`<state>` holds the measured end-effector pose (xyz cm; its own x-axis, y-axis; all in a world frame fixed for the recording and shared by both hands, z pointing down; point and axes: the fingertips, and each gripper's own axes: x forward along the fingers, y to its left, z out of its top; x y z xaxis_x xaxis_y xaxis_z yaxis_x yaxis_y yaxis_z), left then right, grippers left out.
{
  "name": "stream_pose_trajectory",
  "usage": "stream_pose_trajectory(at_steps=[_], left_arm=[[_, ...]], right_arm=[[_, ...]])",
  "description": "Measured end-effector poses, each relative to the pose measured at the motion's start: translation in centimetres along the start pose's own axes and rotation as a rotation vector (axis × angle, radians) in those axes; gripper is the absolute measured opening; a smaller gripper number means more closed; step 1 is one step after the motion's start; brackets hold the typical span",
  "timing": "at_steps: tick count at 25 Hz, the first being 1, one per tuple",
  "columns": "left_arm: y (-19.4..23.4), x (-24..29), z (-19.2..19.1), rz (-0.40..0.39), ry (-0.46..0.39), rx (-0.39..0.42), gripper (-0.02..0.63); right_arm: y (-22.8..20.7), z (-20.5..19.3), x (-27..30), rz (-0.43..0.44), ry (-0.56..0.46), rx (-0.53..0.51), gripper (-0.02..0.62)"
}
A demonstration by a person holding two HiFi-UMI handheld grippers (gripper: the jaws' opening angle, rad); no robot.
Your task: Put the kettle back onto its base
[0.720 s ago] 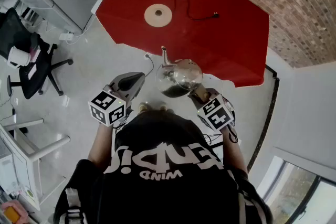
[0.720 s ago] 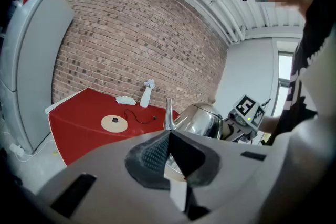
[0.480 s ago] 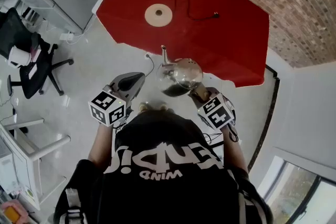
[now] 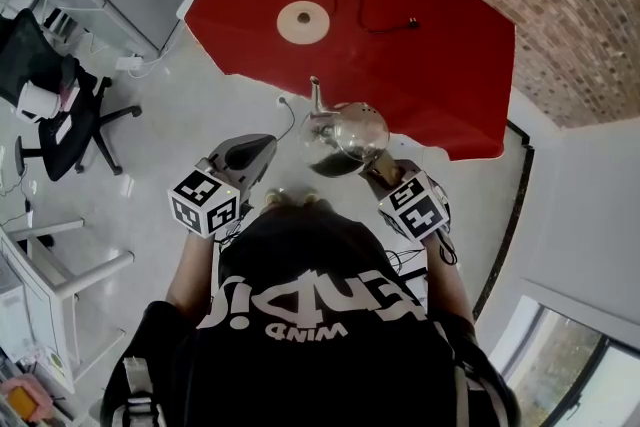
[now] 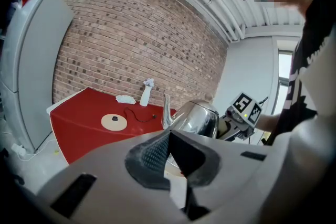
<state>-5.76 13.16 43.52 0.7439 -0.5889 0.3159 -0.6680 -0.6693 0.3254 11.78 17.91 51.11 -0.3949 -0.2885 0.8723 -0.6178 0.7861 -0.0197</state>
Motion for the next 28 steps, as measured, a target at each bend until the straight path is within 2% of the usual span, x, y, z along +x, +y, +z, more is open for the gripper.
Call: stream_pose_trajectory(at_steps=[7,15,28], left_arm=[[-1.0,0.4,-0.3,0.016,-0.002,0.003,0.006],[-2.2,2.1,-0.9,0.047,-0.002,0.007,0.006],[0.1,4.8,0.5,0.051,-0.012,0.009,0.006]], right_arm=[[-0.6,-0.5,-0.3,0.008,-0.006,-0.029,0.066],[-3.3,-1.4,-0.2,0.004,-0.021,-0.076,0.066],[-6.7,-0.5,0.5,0.010,-0.002,-0.082,0.066]])
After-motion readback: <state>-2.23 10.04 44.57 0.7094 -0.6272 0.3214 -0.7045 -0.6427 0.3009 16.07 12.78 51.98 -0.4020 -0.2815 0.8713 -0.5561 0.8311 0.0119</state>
